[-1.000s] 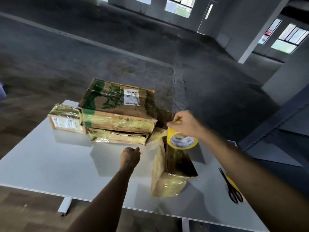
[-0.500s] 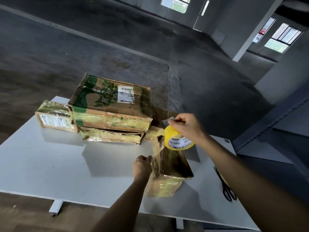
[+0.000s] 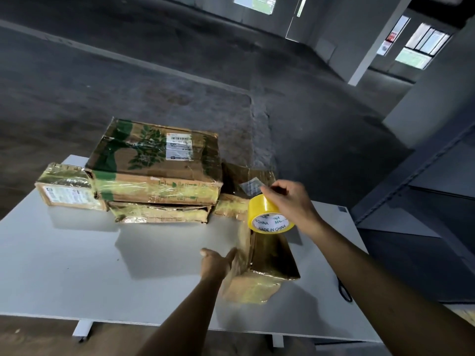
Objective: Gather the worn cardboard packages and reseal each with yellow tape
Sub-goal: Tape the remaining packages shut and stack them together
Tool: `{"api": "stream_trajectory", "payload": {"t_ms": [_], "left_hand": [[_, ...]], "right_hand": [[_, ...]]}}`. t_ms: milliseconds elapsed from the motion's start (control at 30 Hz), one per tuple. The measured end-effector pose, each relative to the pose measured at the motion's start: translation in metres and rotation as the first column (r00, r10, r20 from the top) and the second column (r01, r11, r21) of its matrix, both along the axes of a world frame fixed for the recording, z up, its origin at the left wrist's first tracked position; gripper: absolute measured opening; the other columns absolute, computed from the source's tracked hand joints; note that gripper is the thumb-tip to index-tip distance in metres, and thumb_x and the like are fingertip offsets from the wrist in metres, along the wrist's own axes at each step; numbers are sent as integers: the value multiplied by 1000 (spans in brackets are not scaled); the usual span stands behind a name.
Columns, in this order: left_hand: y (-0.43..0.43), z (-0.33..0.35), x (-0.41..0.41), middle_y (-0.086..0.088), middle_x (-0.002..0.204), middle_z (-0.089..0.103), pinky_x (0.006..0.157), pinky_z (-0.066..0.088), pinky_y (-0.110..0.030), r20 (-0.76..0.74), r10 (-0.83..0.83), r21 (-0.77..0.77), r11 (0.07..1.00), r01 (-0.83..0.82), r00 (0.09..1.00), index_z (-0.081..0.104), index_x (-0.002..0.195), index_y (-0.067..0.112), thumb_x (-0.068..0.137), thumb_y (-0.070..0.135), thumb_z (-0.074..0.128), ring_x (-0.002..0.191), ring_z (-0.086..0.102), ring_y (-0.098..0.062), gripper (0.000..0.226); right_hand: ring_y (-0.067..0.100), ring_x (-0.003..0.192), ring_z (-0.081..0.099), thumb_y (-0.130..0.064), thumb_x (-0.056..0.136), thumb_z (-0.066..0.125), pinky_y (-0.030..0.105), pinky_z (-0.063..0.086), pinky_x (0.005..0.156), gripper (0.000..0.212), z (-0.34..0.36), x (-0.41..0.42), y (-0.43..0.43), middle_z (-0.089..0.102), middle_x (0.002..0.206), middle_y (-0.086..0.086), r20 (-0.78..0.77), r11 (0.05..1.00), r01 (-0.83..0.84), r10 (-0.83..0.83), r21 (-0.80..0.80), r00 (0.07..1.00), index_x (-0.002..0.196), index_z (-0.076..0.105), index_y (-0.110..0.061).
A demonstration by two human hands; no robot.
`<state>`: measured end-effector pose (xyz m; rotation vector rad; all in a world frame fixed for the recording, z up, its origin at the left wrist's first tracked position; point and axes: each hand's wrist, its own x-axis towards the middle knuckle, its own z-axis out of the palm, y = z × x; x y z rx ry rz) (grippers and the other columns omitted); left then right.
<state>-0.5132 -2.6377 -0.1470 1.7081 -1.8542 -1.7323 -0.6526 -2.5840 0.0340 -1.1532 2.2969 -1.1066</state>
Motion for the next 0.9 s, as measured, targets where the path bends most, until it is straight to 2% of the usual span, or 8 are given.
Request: {"api": "stream_trajectory", "payload": {"t_ms": [67, 167, 300, 400, 467, 567, 733, 900], "left_hand": [[-2, 1, 2, -23, 130, 56, 92, 49, -38, -23, 49, -14, 999, -50, 999, 33, 135, -3, 96, 40, 60, 115, 56, -34, 65], [-11, 21, -5, -16, 118, 62, 80, 47, -35, -169, 65, -102, 991, -83, 983, 49, 120, 4, 100, 36, 53, 97, 57, -26, 38], [-17, 59, -13, -4, 109, 61, 79, 41, -28, -339, -134, -297, 954, 30, 931, 55, 117, 8, 104, 34, 44, 102, 59, -22, 32], [-17, 66, -14, -6, 115, 56, 88, 48, -31, -360, -299, -357, 919, 166, 884, 53, 124, 7, 98, 26, 59, 110, 58, -20, 33], [-15, 69, -15, -9, 128, 51, 89, 49, -34, -289, -376, -340, 900, 272, 881, 45, 133, 9, 91, 25, 68, 116, 52, -20, 51], [-11, 79, -25, -8, 132, 48, 86, 41, -28, -116, -423, -365, 860, 357, 899, 37, 138, 11, 89, 45, 66, 119, 49, -23, 66], [-8, 84, -47, -13, 127, 64, 85, 44, -29, 64, -402, -498, 780, 378, 913, 53, 133, 11, 96, 46, 57, 115, 59, -29, 51], [-9, 87, -56, -15, 121, 66, 76, 40, -28, 193, -421, -584, 677, 449, 886, 59, 121, 3, 103, 33, 47, 109, 62, -30, 37]], "right_hand": [[8, 65, 55, -35, 92, 67, 25, 40, 59, 29, 2, -2, 0, 64, 70, 4, -17, 1000, 1, -1, 3, 1000, 79, 70, -10], [9, 70, 59, -35, 92, 66, 23, 42, 59, 25, 2, -4, 0, 66, 73, -2, -53, 1000, -4, 5, 25, 999, 82, 70, -12], [11, 69, 58, -34, 94, 64, 25, 41, 57, 28, 3, -6, -1, 68, 79, 7, -65, 999, 38, -37, 13, 997, 84, 69, -9], [6, 68, 57, -35, 95, 61, 17, 39, 52, 25, 5, -7, -1, 65, 77, -2, -85, 998, 51, -48, 28, 995, 87, 68, -13], [4, 68, 56, -37, 96, 60, 10, 36, 46, 23, 6, -8, -2, 63, 76, -6, -94, 998, 58, -54, 39, 994, 87, 67, -17], [7, 65, 55, -40, 96, 59, 16, 35, 47, 25, 5, -12, -5, 60, 71, -6, -120, 997, 60, -53, 49, 991, 80, 63, -20], [5, 58, 50, -32, 98, 59, 12, 35, 46, 27, 7, -13, -4, 58, 67, -4, -64, 1000, 21, -21, -2, 998, 73, 59, -20], [-1, 64, 50, -34, 100, 56, 10, 34, 48, 21, 7, -26, 7, 55, 72, -12, -57, 999, 7, -4, 44, 998, 86, 61, -19]]}}
